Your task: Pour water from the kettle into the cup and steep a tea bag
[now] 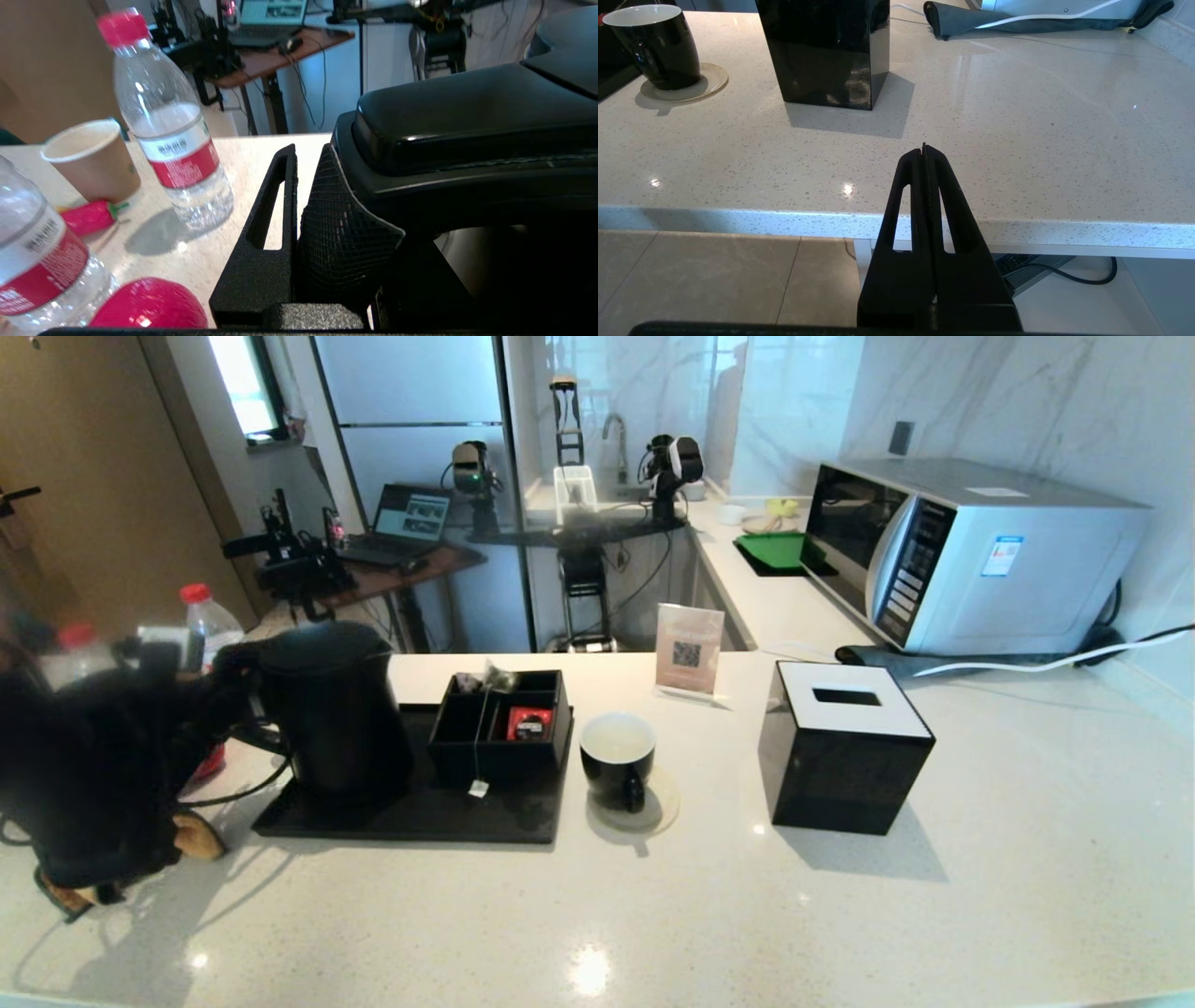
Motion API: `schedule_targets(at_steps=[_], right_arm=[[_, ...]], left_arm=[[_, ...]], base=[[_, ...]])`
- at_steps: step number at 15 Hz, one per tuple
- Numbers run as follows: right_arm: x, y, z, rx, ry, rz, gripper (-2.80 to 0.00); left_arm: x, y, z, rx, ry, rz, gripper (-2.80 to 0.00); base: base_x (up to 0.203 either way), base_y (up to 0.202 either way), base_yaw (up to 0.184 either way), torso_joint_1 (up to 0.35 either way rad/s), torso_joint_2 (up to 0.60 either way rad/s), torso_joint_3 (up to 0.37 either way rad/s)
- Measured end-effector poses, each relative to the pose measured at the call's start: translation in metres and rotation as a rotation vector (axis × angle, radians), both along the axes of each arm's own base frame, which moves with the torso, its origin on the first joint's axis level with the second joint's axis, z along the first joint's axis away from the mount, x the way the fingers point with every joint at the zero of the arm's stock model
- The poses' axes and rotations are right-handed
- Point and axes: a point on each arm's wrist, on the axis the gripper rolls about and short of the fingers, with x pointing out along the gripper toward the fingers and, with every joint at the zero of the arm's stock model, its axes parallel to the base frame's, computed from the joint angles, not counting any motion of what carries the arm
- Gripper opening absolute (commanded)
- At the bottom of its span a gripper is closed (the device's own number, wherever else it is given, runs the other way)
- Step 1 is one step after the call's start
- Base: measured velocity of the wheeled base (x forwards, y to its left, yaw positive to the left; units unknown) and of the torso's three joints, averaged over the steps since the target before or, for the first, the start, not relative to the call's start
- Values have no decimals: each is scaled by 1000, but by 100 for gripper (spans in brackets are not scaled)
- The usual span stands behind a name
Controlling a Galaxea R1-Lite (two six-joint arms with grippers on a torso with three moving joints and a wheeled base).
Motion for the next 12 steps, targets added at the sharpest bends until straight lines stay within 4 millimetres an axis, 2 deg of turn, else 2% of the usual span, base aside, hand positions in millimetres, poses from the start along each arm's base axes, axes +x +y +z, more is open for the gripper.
schedule_targets(at_steps=[6, 12], right_arm=[[0, 0, 0, 0, 0, 0, -280], [0, 0, 0, 0, 0, 0, -280]], left_arm=[[-20, 2, 28, -16, -54, 19, -280], [-44, -8, 52, -20, -90, 34, -280]], base=[[0, 0, 0, 0, 0, 0], [0, 0, 0, 0, 0, 0]])
